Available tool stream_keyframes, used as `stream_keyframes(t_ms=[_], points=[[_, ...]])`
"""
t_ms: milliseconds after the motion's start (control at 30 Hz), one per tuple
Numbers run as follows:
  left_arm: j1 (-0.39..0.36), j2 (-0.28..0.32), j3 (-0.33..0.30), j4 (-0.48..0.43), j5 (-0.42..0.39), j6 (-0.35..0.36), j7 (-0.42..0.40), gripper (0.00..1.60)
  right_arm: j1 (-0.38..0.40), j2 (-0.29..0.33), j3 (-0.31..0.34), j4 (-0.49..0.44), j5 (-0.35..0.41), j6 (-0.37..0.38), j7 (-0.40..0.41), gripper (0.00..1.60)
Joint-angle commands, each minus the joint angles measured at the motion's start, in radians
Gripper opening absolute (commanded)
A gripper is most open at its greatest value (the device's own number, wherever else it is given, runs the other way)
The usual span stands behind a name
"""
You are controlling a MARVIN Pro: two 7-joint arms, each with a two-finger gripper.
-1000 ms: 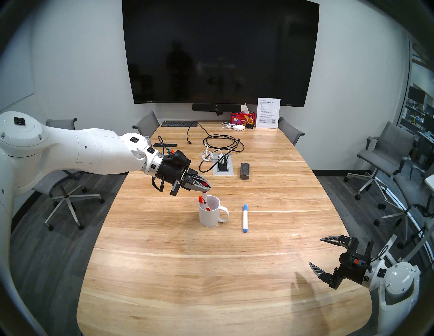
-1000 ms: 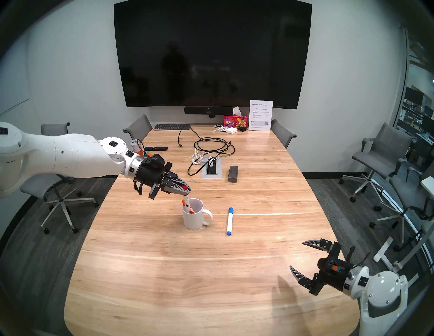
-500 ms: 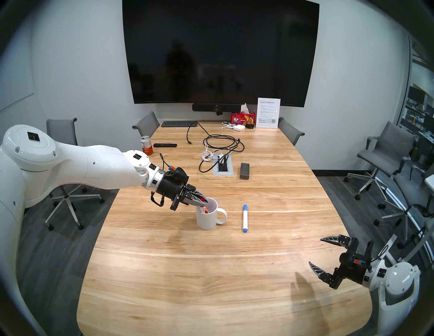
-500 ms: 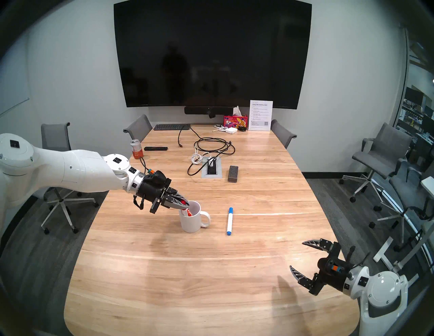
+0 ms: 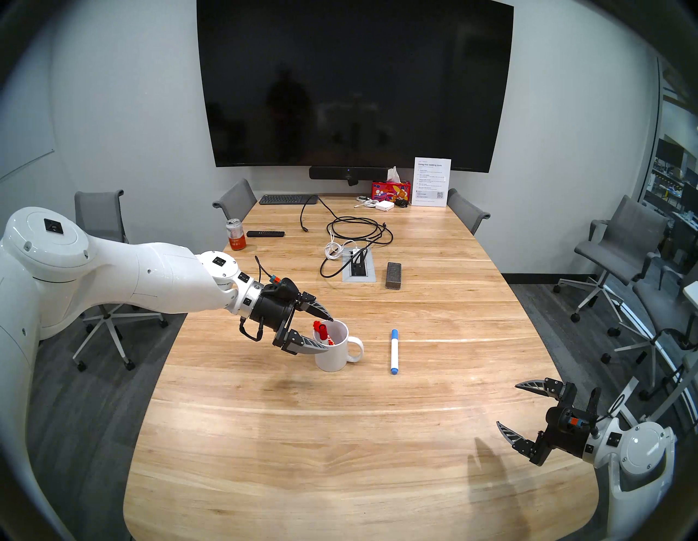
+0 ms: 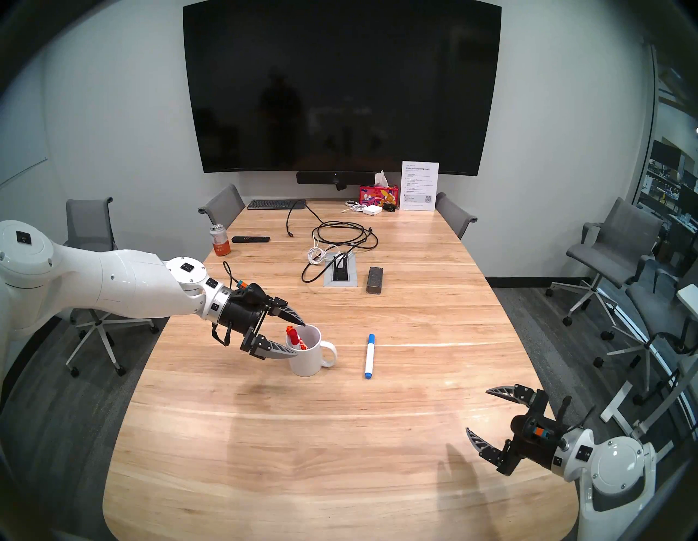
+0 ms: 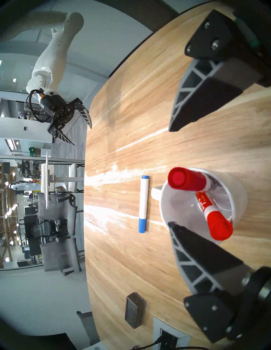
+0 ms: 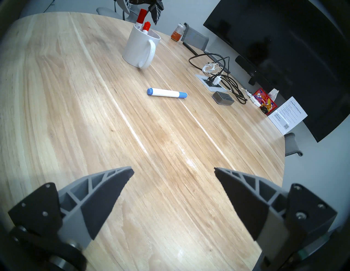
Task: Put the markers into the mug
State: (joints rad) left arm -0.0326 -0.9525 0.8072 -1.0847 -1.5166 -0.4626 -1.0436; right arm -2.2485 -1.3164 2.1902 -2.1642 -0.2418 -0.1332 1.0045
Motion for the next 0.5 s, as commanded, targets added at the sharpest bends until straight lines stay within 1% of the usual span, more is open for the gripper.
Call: stream_keyframes(t_ms=[0, 267, 467], points=[[-0.056, 0.068, 0.014, -0.053, 0.023, -0.008, 0.008, 1.6, 0.003, 0.002, 0.0, -0.013, 0.004, 0.002, 0.002, 1.6], [-0.082, 0.137, 0.05, -0.099, 0.056, -0.014, 0.027, 1.6, 0.003, 0.002, 0.0, -0.013, 0.004, 0.001, 0.002, 1.6], [-0.102, 0.171, 0.067, -0.122, 0.072, -0.018, 0.04, 1.6, 0.003, 0.002, 0.0, -0.013, 0.004, 0.001, 0.002, 1.6]])
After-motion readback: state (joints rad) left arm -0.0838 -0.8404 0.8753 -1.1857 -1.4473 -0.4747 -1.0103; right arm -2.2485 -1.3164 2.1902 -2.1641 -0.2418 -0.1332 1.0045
